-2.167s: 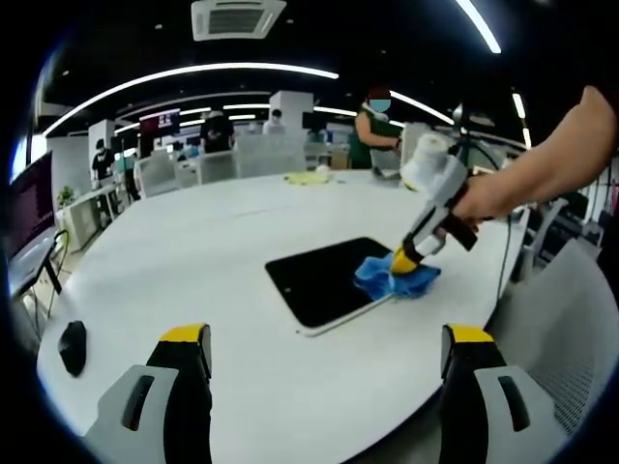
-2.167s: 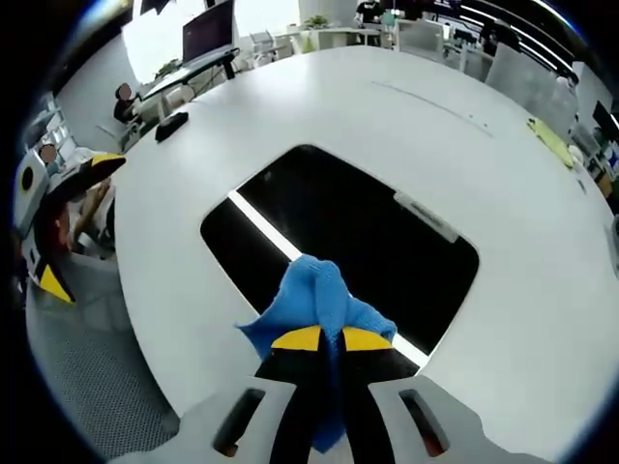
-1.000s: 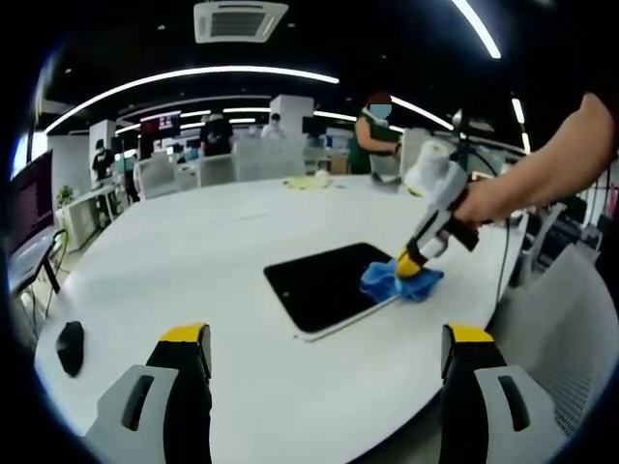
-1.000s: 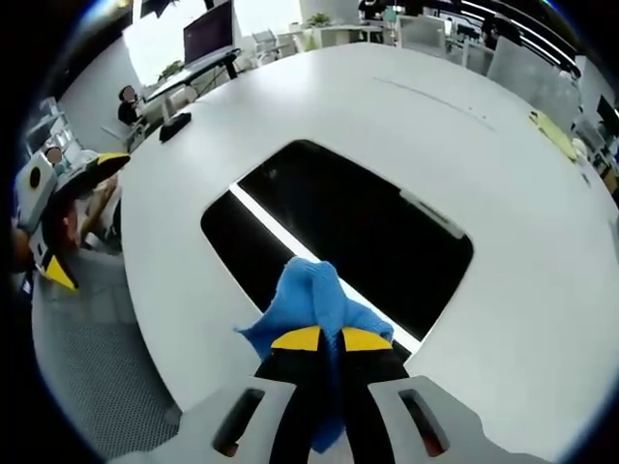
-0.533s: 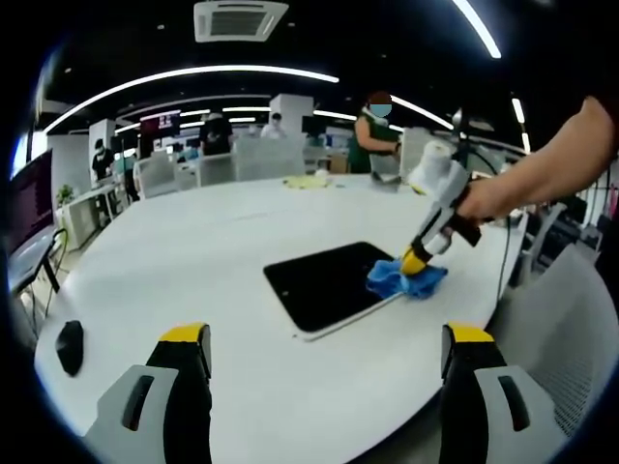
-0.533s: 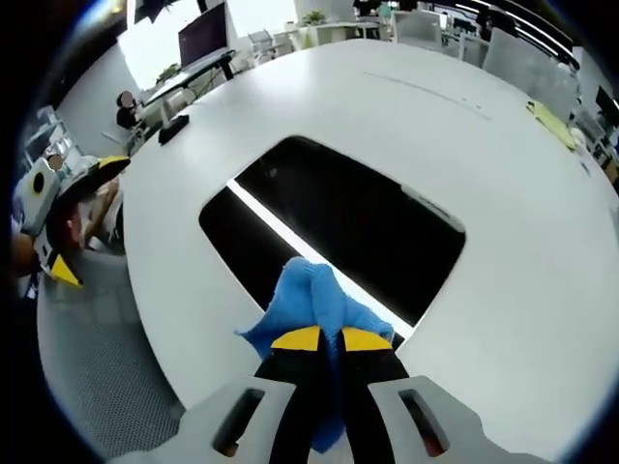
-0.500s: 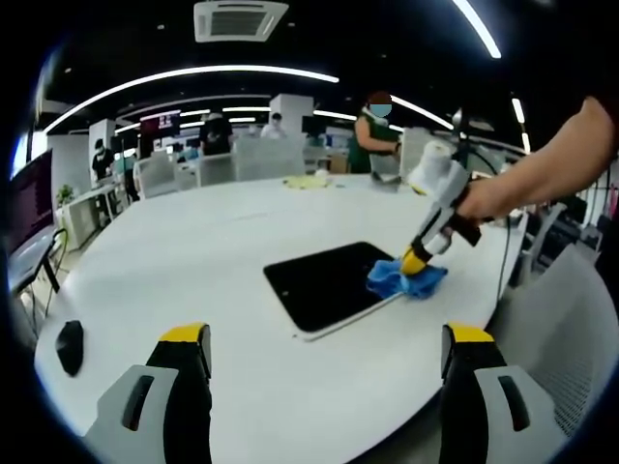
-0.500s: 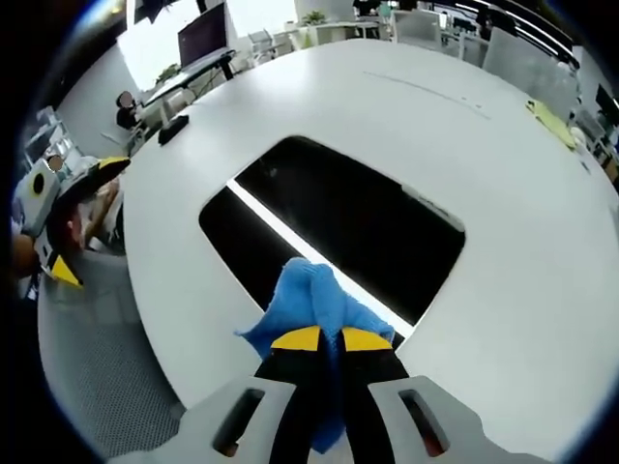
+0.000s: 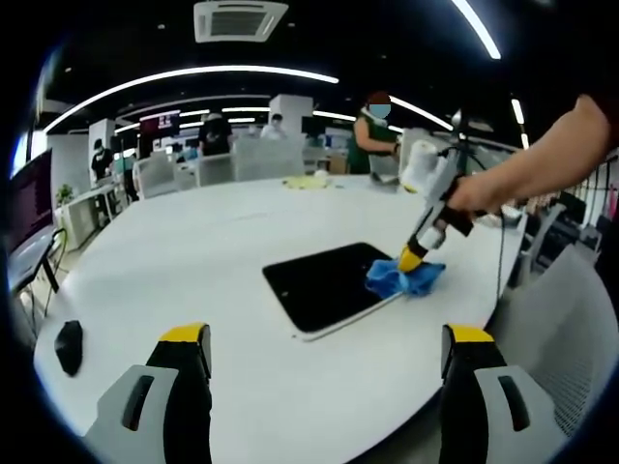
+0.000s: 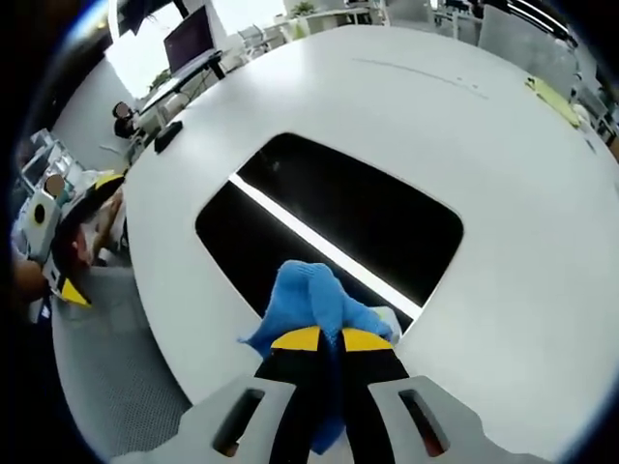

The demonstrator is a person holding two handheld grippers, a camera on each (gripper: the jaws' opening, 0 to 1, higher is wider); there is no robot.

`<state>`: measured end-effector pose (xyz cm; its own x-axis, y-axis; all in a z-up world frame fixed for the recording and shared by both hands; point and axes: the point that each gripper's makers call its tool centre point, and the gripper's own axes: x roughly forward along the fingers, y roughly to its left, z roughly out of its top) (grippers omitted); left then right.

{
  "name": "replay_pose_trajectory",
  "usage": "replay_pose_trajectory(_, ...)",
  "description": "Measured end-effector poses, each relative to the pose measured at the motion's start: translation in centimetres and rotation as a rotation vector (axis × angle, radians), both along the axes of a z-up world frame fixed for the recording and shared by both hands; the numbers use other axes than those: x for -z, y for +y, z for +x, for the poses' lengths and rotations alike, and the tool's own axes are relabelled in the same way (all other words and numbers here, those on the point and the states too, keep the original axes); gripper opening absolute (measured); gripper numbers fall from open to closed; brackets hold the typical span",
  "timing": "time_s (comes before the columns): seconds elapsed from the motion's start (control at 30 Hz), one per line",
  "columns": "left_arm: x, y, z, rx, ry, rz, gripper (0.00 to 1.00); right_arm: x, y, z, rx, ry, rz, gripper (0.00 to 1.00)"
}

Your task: Wipe the mirror surface with the cleaning cloth until all visible marks leave the cleaned area.

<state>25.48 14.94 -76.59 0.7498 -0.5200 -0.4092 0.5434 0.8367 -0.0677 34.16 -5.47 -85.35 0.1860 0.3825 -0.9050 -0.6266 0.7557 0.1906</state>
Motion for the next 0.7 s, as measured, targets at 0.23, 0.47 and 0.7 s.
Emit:
replay_pose_trajectory(0.23,0.0,0.0,0.0,0.005,-0.002,-0.002,1.00,0.0,-0.2,0.8,-0.008,0.019,-0.014,0.01)
replay_pose_trajectory(0.47,0.0,0.1,0.0,0.003,-0.002,-0.006,1.00,0.1,-0.3,1.6,-0.011,0.039,-0.021,0.01)
replay_pose_trajectory(0.7,0.1,0.1,0.0,0.005,0.002,-0.007,0.99,0.1,-0.4,2.4,-0.032,0.049,-0.039,0.01)
